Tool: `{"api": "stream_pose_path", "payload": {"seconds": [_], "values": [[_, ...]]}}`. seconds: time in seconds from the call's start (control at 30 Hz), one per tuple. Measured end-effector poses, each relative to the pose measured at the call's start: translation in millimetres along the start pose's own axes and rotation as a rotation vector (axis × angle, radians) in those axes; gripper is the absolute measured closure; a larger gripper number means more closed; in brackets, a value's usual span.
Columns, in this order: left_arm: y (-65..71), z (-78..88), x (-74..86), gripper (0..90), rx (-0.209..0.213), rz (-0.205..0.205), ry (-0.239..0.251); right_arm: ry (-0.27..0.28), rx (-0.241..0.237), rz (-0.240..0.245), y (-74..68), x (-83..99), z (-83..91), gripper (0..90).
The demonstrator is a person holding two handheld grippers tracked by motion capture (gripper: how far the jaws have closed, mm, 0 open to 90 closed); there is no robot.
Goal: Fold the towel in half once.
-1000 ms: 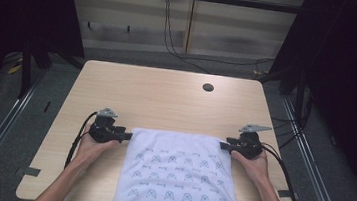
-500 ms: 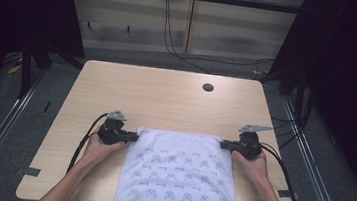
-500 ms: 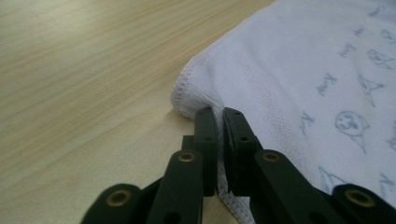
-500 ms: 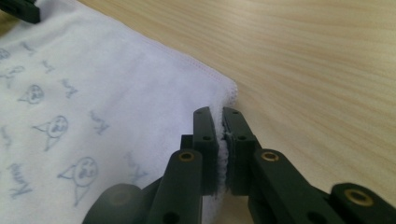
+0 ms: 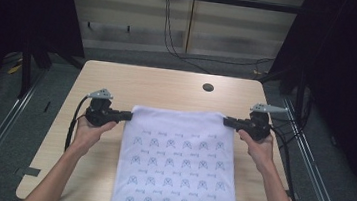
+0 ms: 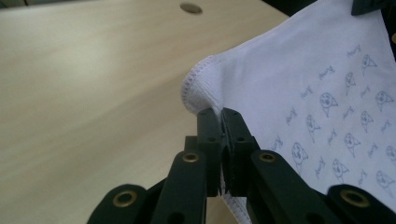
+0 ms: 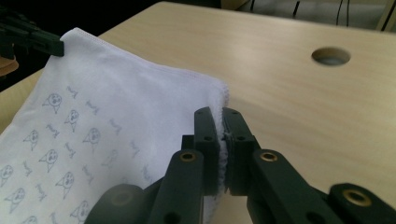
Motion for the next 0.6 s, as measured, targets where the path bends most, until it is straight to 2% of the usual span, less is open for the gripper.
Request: {"api": "stream_pose_path", "payload": {"seconds": [0.07, 0.17, 0.27, 0.3, 0.37, 0.47, 0.53, 0.6], "values": [[-7.9, 6.2, -19.4, 87.5, -0.034, -0.006, 0.032, 0.014, 0.017, 0.011, 4.0, -18.1, 0.2, 86.3], [-15.5, 13.3, -46.2, 87.6, -0.064, -0.002, 0.088, 0.045, 0.036, 0.015, 10.2, -49.5, 0.4, 86.4], [-18.4, 13.5, -70.0, 87.6, -0.067, 0.024, 0.155, 0.035, 0.072, 0.053, 15.7, -73.2, -3.0, 86.4], [-18.0, 12.3, -74.7, 87.6, -0.065, 0.019, 0.159, 0.039, 0.083, 0.061, 17.7, -83.6, -3.7, 86.4], [-19.6, 11.0, -87.8, 87.6, -0.083, -0.004, 0.157, 0.070, 0.070, 0.043, 18.9, -98.6, -2.4, 86.4], [-16.3, 19.3, -112.8, 87.6, -0.058, -0.009, 0.209, 0.092, 0.086, 0.037, 23.7, -119.7, 1.3, 86.6], [-12.1, 29.0, -129.5, 87.6, -0.061, -0.041, 0.221, 0.123, 0.083, 0.029, 25.8, -136.5, 9.4, 86.7], [-5.4, 40.8, -144.1, 87.7, -0.041, -0.071, 0.245, 0.163, 0.073, 0.021, 25.9, -150.2, 19.3, 86.7]]}}
Point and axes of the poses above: each handheld gripper's, and its own axes: z roughly backward along the jaws, x roughly out of its underside, y roughly to its right, the point moved 8 cm from there along -z, roughly forward along the jaws, and after that the axes turned 7 degrees about x, right-handed, at the moved point
